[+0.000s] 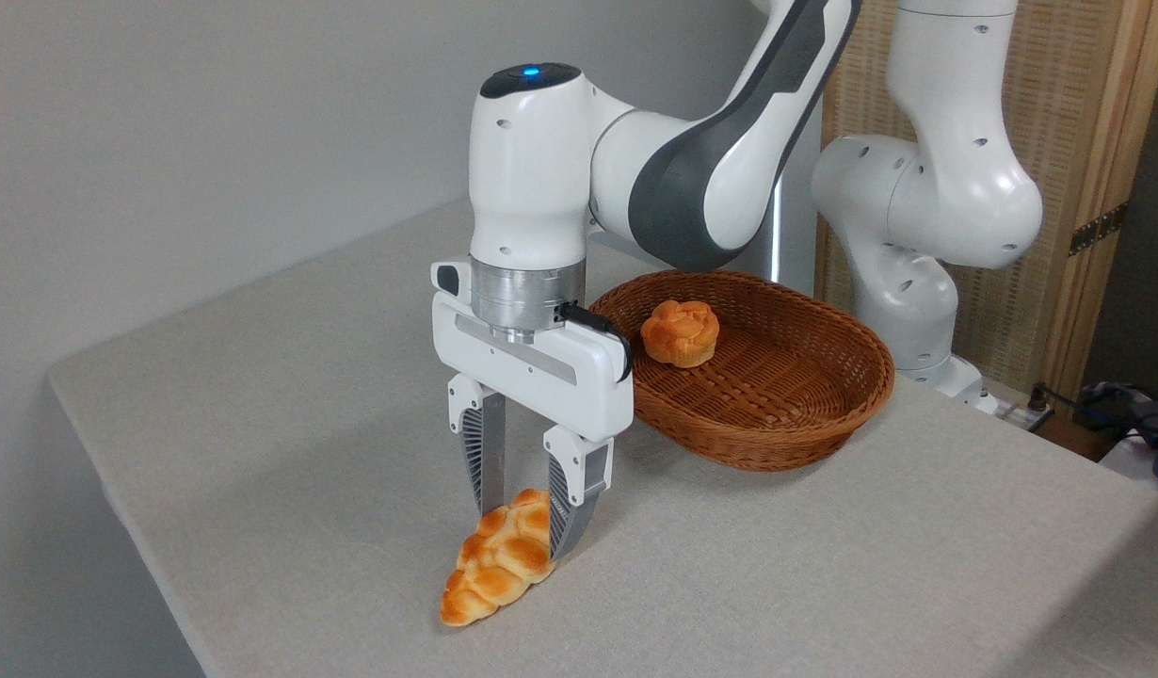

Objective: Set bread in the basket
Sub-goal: 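Close the gripper on the end of the braided bread roll, then lift the bread roll and carry it over the wicker basket, then lower the bread roll into the basket beside the orange bun and release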

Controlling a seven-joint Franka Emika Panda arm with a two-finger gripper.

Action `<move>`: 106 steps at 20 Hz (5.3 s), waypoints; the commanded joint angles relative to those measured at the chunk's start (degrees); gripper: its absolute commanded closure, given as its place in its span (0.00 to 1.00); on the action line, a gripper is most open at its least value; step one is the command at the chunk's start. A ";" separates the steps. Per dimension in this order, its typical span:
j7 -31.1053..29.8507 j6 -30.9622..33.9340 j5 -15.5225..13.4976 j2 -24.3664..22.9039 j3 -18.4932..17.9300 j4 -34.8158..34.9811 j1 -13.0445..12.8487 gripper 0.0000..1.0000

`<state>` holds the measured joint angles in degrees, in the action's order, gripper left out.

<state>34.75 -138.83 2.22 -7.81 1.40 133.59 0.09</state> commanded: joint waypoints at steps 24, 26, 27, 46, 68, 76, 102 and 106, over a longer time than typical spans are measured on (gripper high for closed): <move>2.17 -3.81 -0.19 1.13 -0.08 1.76 -0.97 0.63; 2.43 -3.29 -0.19 1.05 -0.08 1.76 -0.97 0.65; 3.56 -2.77 -0.19 1.05 -0.08 1.76 -0.97 0.65; 5.85 34.13 -11.00 -9.92 -0.35 -17.40 1.31 0.67; 19.65 41.36 -10.48 -34.89 -2.98 10.20 -1.32 0.66; 20.36 42.94 -10.13 -37.89 -3.33 13.27 -2.38 0.65; 20.27 43.91 -7.93 -36.92 -3.51 12.84 -3.08 0.00; 19.83 43.91 -7.14 -33.42 -4.47 8.03 -3.08 0.00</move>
<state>54.21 -96.75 -6.08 -44.89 -1.45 146.95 -2.36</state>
